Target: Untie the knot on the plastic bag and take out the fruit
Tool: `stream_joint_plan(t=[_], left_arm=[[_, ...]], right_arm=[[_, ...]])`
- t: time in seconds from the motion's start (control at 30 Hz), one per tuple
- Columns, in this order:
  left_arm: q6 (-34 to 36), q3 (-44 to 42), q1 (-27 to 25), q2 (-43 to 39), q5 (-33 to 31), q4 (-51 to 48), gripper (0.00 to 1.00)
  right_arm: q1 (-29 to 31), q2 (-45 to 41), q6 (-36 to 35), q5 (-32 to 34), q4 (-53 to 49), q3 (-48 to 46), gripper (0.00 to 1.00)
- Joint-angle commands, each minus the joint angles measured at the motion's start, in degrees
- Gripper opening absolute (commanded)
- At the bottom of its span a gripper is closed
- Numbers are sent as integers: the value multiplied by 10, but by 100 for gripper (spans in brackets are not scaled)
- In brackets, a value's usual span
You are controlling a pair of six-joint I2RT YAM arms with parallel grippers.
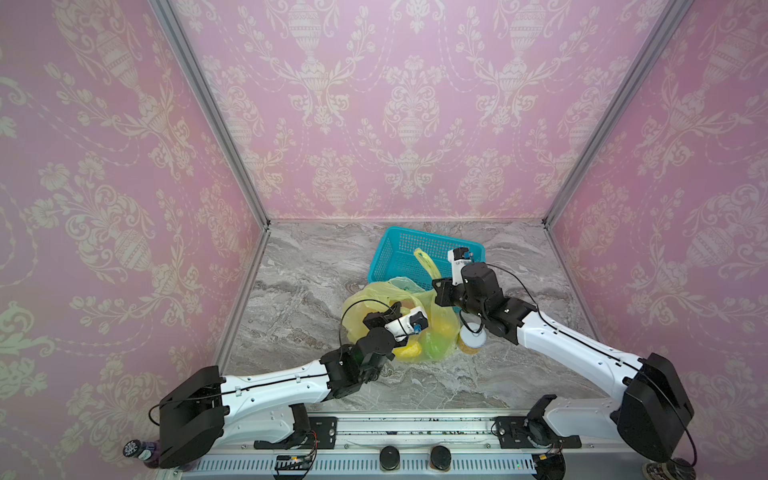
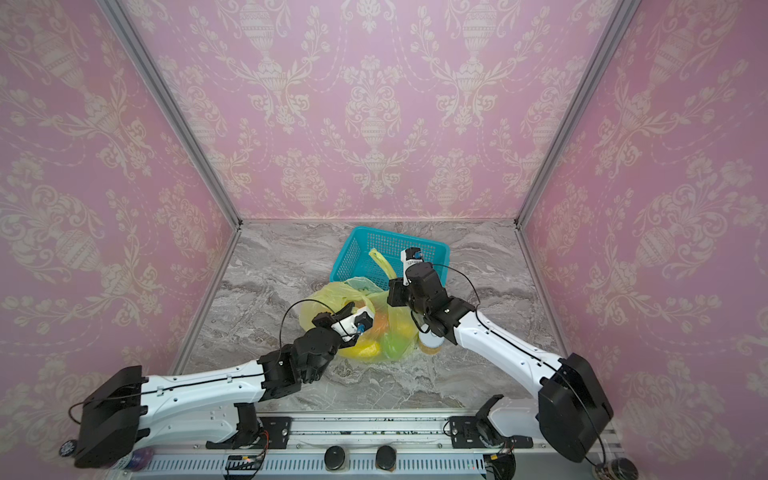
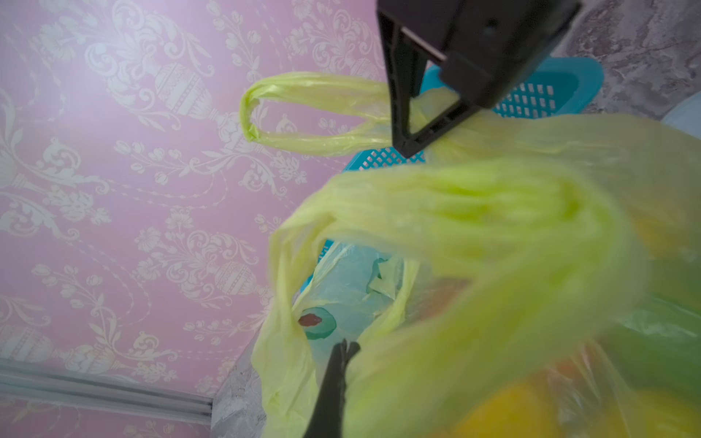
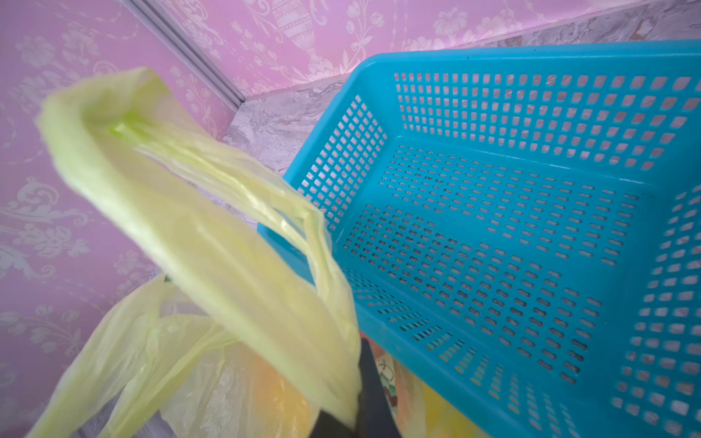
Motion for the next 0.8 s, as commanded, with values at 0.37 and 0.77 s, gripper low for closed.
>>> stream_joint_plan(t=[0.37,0.77], left_arm=[[-139,126,240,-165,-2,-183,0],[-214,203,364,-148,74,-288,0]], right_arm=[[82,169,-18,-92,51,286,0],[86,458,-58,-189,-29,689,0]])
